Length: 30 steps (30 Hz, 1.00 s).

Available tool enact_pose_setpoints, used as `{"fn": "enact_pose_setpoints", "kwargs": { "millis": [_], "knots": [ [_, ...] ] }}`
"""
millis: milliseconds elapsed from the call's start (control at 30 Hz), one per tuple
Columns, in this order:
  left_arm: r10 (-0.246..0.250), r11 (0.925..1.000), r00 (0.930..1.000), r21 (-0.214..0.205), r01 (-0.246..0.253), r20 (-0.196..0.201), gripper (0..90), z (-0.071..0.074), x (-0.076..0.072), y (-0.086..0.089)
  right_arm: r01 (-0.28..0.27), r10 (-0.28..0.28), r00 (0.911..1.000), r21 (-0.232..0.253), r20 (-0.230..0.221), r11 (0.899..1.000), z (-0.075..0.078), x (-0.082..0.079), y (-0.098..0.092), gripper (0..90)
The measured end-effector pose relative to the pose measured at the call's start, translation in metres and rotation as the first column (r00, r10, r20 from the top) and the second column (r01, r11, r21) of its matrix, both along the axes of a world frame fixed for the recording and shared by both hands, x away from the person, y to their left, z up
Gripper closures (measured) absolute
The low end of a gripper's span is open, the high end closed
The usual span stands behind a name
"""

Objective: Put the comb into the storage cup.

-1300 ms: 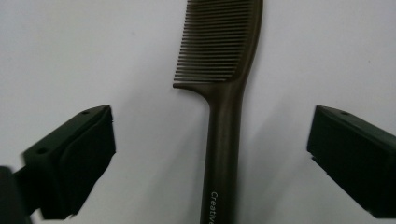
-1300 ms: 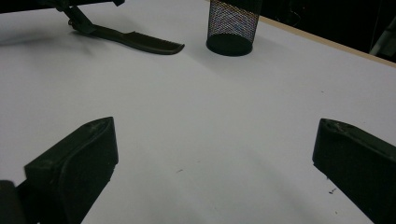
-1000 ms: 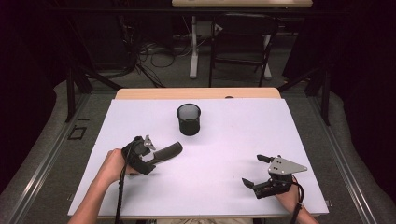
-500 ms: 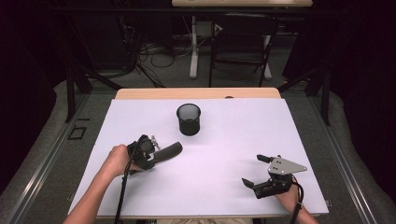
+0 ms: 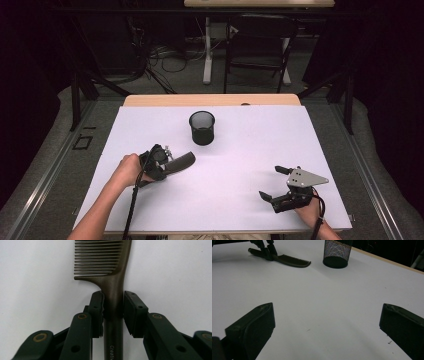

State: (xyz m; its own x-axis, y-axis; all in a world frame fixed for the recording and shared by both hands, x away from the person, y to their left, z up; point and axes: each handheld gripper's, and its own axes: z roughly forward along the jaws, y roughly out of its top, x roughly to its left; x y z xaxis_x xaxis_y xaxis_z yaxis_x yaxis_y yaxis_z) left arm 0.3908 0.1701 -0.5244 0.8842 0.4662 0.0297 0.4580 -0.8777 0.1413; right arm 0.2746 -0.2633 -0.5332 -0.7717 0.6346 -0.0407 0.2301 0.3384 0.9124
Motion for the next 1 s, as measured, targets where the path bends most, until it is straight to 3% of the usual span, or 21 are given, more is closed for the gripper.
{"fn": "enact_pose_setpoints", "kwargs": {
  "millis": [200, 467, 767, 1000],
  "knots": [
    [0.011, 0.9999, 0.9997, -0.005, -0.011, -0.021, 71.7, -0.001, 0.002, -0.001, 0.005, -0.005, 1.0000, -0.003, 0.008, 1.000, 0.000, 0.000, 0.000, 0.0],
    [0.012, 0.9999, 0.9999, 0.010, -0.012, -0.004, 72.5, 0.003, 0.001, -0.002, 0.001, -0.001, 0.9999, -0.002, 0.012, 1.000, 0.000, -0.001, 0.001, 0.0],
    [0.040, 0.9964, 0.9984, -0.075, -0.037, 0.038, 72.6, 0.013, -0.004, 0.006, 0.001, -0.001, 0.9999, -0.002, 0.015, 1.000, 0.000, -0.001, 0.000, 0.0],
    [0.068, 0.9833, 0.9950, -0.173, -0.055, 0.073, 72.6, 0.024, -0.014, 0.014, 0.001, -0.001, 0.9999, -0.005, 0.011, 1.000, 0.000, -0.001, 0.001, 0.0]
  ]
}}
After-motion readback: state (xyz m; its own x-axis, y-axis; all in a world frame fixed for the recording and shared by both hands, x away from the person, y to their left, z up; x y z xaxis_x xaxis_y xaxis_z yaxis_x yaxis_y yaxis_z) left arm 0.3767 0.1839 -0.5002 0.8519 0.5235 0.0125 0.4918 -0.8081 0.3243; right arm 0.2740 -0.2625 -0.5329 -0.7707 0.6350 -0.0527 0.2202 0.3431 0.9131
